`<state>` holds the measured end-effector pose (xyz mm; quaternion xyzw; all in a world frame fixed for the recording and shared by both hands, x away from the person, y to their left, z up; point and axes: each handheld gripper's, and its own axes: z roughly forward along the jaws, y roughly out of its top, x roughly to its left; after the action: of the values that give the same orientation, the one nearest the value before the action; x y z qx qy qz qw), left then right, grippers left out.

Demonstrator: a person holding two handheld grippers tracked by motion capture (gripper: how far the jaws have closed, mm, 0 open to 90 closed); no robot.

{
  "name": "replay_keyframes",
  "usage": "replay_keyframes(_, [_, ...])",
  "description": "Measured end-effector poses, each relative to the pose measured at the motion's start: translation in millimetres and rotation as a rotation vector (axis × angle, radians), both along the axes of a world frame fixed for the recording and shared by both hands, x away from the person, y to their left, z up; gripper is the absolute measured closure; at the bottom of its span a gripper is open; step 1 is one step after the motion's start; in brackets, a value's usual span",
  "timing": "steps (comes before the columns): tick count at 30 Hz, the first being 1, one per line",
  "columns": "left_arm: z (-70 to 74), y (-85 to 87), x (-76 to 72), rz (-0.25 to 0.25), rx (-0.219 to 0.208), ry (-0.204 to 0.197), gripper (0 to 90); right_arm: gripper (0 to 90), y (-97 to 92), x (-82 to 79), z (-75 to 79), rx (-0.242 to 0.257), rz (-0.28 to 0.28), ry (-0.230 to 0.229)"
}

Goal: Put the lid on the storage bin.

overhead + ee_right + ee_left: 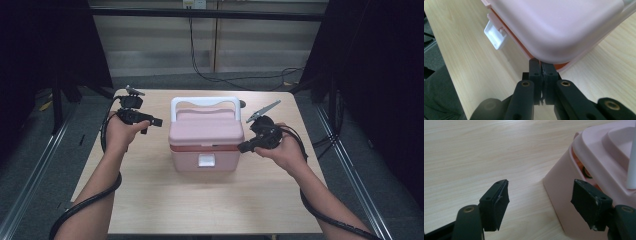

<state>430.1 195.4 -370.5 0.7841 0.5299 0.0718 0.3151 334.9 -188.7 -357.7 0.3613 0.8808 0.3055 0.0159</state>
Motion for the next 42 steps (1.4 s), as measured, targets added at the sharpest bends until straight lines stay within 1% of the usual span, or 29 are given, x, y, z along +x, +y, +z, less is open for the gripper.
replay_keyframes(5, [-6.0,4.0,-2.3,0.005,0.0,0.003,29.2,87.1,-1.2,-1.3,-2.6,-0.003,0.006,0.004])
replay_keyframes(6, [-9.3,6.1,-3.6,0.013,-0.007,0.007,29.3,86.8,-2.0,-1.7,-4.1,-0.002,0.004,0.009])
replay_keyframes(9, [-12.6,9.7,-4.7,0.01,-0.001,0.016,29.3,86.4,-2.6,-2.2,-6.2,-0.006,0.002,0.008])
replay_keyframes(11, [-15.7,12.4,-5.6,0.014,-0.002,0.016,29.3,85.8,-2.7,-3.2,-9.0,-0.017,0.007,0.013])
replay_keyframes(14, [-18.9,14.7,-7.0,0.025,-0.006,0.018,29.1,85.4,-3.6,-3.9,-11.3,-0.008,0.005,0.018])
replay_keyframes(16, [-20.7,16.7,-7.7,0.02,-0.003,0.022,29.0,85.4,-4.4,-4.1,-12.1,-0.004,0.006,0.022])
replay_keyframes(19, [-23.2,17.1,-8.8,0.026,-0.006,0.022,29.1,84.7,-4.8,-5.0,-12.6,-0.004,0.006,0.017])
replay_keyframes(20, [-26.0,17.7,-10.0,0.021,0.0,0.027,29.0,82.6,-5.6,-6.0,-13.4,0.0,0.003,0.018])
replay_keyframes(26, [-34.3,18.5,-13.5,0.025,0.001,0.033,28.7,78.7,-6.6,-8.6,-15.6,0.013,0.001,0.009])
replay_keyframes(29, [-35.4,19.2,-15.3,0.025,-0.002,0.032,28.4,74.8,-7.0,-10.2,-16.4,0.01,-0.005,0.005])
replay_keyframes(30, [-36.3,20.6,-17.1,0.021,0.006,0.032,28.2,74.0,-7.4,-10.8,-16.6,0.009,-0.005,0.003])
replay_keyframes(32, [-37.3,22.2,-18.8,0.028,0.004,0.031,27.5,71.1,-8.5,-12.0,-16.7,0.01,-0.007,-0.003])
replay_keyframes(35, [-38.2,24.8,-20.2,0.029,0.008,0.03,26.3,69.5,-9.1,-13.3,-17.4,0.013,-0.004,0.001])
replay_keyframes(36, [-38.7,27.3,-21.8,0.033,0.008,0.022,25.9,65.2,-9.2,-14.7,-19.3,0.003,-0.003,-0.005])
replay_keyframes(38, [-40.3,30.7,-24.2,0.032,0.004,0.027,25.2,60.1,-10.0,-15.5,-22.3,0.002,-0.006,-0.006])
replay_keyframes(39, [-40.3,30.7,-24.2,0.032,0.004,0.027,24.9,60.1,-10.0,-15.5,-22.3,0.002,-0.006,-0.006])
replay_keyframes(40, [-40.7,31.6,-24.9,0.034,0.006,0.027,24.9,56.5,-10.2,-17.3,-24.1,0.004,-0.005,-0.006])
replay_keyframes(42, [-42.0,34.3,-26.2,0.038,0.003,0.025,24.4,53.0,-10.3,-19.3,-25.4,-0.006,0.007,-0.02])
